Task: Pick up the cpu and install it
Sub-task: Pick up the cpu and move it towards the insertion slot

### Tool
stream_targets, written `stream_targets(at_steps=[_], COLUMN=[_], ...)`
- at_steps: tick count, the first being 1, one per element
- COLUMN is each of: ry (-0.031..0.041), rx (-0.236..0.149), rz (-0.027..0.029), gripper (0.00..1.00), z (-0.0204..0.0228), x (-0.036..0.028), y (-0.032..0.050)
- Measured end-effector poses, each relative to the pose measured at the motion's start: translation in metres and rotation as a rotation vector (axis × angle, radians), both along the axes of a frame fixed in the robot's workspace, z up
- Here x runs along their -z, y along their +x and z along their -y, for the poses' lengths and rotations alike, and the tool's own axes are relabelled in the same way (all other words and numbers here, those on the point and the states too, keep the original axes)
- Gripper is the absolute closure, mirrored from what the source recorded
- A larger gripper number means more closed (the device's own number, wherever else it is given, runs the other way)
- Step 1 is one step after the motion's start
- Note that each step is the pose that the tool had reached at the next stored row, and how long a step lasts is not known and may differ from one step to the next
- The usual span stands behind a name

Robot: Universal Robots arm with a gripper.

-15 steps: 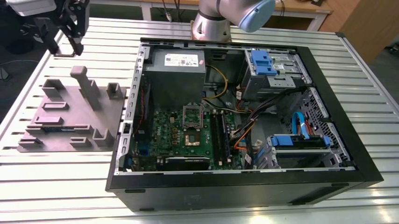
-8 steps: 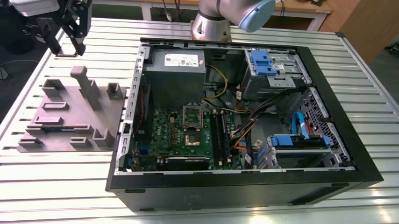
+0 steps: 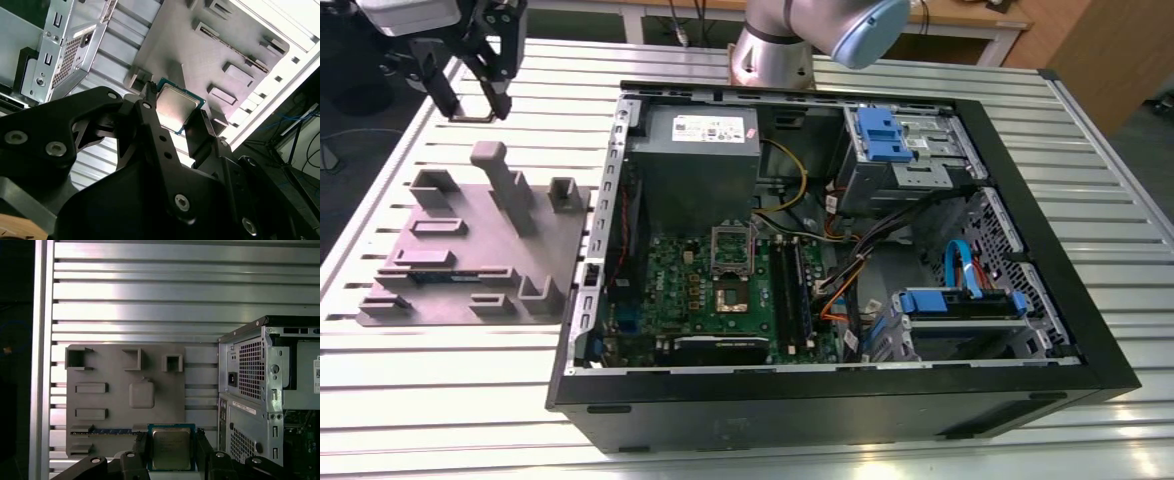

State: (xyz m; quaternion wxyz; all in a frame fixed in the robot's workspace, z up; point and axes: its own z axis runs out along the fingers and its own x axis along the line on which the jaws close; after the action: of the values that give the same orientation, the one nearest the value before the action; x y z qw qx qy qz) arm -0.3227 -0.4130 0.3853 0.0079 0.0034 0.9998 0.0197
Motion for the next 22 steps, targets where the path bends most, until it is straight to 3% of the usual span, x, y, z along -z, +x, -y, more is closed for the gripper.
stream_targets(at_steps=[7, 22], ry=[0.0000, 0.0000], rx=[0.000, 0.000], rz=[-0.0001, 0.0000], gripper=[0.53, 0.53], z=[0.0000, 0.0000], x=[0.0000, 0.0000], y=[0.0060, 0.0106])
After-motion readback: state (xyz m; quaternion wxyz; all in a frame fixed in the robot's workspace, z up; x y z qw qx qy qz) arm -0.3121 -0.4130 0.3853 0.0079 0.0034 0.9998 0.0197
